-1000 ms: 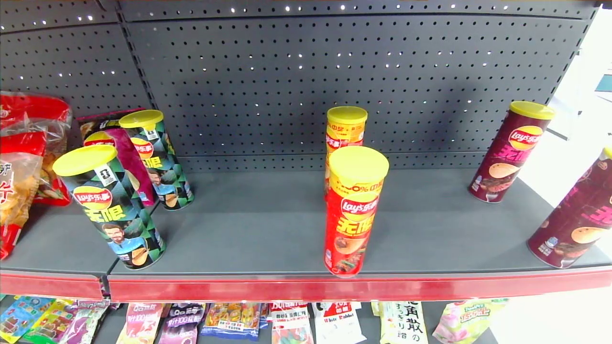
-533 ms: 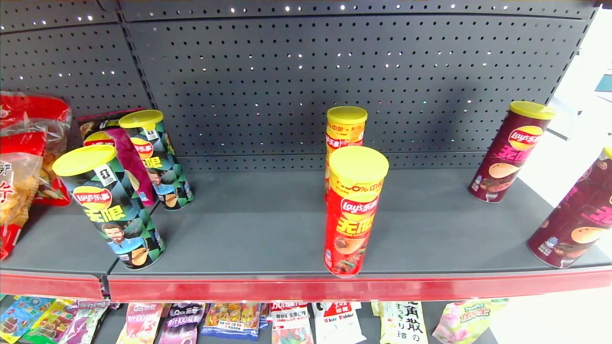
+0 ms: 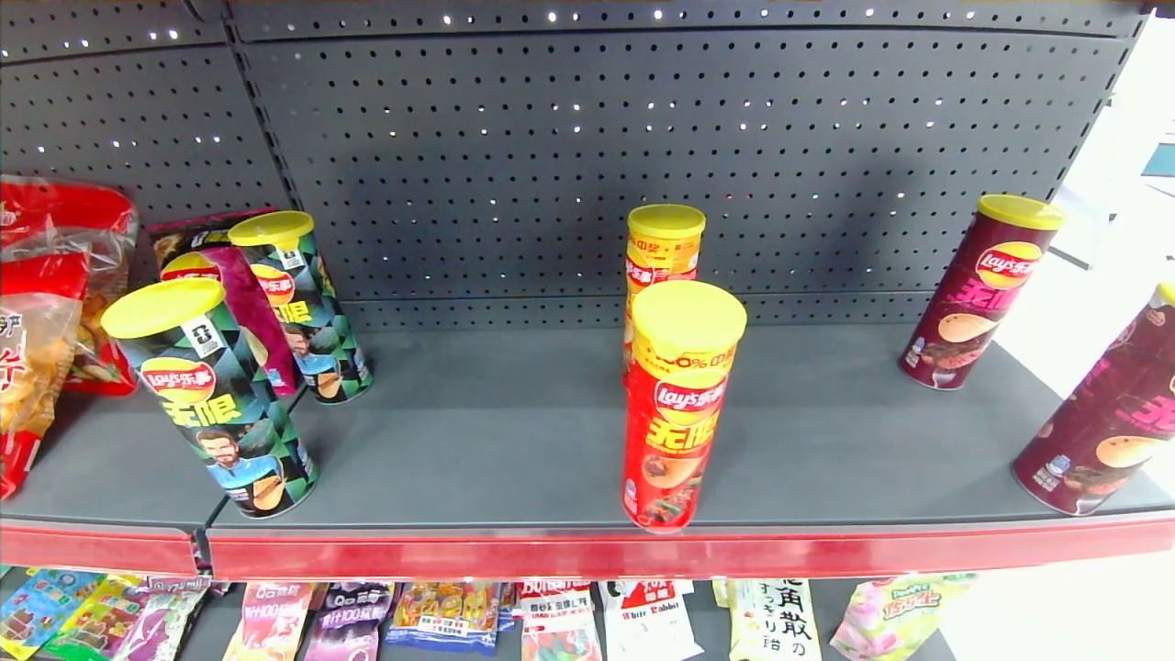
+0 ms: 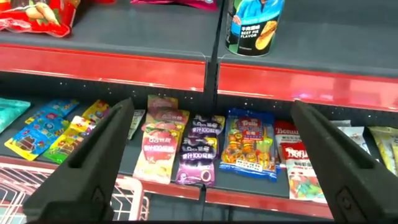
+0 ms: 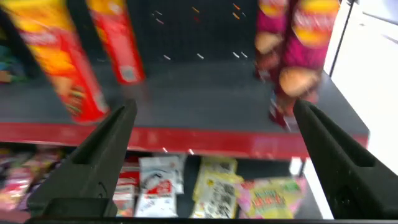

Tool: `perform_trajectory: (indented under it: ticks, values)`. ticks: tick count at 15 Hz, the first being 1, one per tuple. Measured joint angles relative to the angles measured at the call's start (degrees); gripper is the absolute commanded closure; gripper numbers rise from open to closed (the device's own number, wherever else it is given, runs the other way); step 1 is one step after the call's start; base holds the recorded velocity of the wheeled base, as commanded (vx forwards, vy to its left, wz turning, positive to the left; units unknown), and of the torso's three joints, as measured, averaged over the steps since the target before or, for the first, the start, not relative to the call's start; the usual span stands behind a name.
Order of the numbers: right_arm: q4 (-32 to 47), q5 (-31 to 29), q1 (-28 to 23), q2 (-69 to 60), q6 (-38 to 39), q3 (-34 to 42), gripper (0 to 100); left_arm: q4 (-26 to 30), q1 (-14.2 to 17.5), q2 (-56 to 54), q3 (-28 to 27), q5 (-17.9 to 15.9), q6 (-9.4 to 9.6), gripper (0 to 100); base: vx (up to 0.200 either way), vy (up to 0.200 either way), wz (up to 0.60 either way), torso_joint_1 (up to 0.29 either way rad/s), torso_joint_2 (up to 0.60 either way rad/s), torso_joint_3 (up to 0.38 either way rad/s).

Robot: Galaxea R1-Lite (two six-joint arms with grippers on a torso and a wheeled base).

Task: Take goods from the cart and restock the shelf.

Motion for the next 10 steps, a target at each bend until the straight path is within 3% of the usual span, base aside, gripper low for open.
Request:
perform_trajectory:
  ticks: [4, 10]
  values:
    - [0.41, 3.47, 4.72, 12.61, -9.09, -3.54, 0, 0.0, 0.0, 0.0, 0.0, 0.0, 0.0, 0, 0.0, 0.0, 0.0, 0.0, 0.0, 0.0]
    - [-0.13, 8.29, 11.52, 36.17, -11.04, -9.22, 0, -0.02, 0.0, 0.0, 0.0, 0.0, 0.0, 0, 0.0, 0.0, 0.0, 0.0, 0.0, 0.0]
